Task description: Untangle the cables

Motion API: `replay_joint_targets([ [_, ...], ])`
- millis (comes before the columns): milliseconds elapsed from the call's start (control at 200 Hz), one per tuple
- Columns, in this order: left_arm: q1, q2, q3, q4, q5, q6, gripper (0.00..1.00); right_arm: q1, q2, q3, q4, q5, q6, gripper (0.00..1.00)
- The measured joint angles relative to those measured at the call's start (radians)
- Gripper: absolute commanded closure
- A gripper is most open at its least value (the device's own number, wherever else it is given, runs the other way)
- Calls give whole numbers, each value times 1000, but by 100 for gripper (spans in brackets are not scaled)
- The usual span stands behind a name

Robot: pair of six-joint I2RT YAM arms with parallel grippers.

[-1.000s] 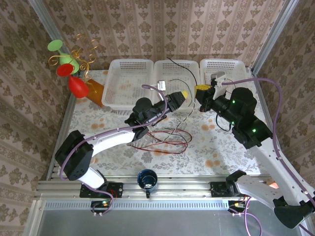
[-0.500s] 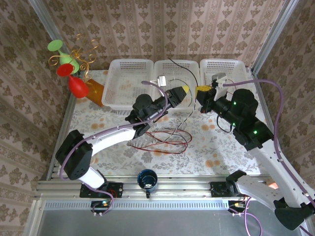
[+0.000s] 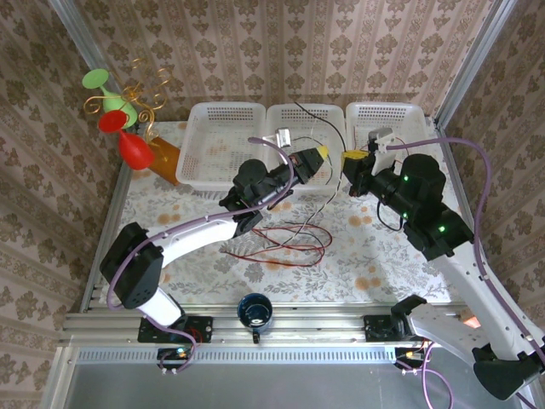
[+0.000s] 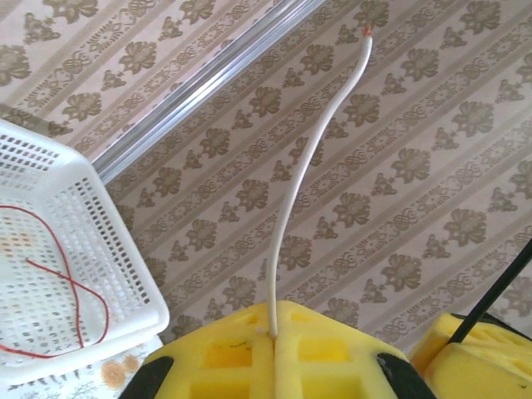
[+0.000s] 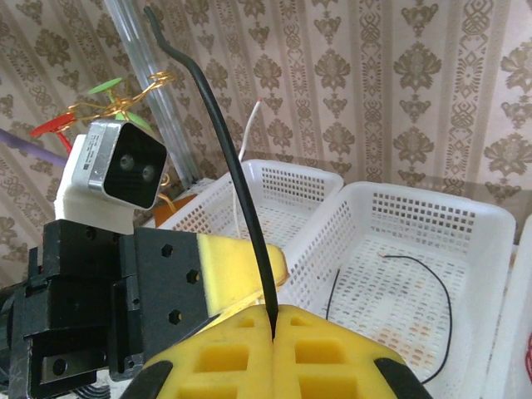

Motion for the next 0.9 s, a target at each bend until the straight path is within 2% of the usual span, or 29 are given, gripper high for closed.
replay_joint_targets([
  [145,2,-63,-11,-98,-31,80,100,-7,-25,0,-11,64,7,100],
  [570,5,-439,-11,-588,-217,471,100,-32,-188,-79,-1,394,30,100],
  [900,55,-663,-45,-873,-367,642,100,-79,-225,-126,-3,491,29,100],
])
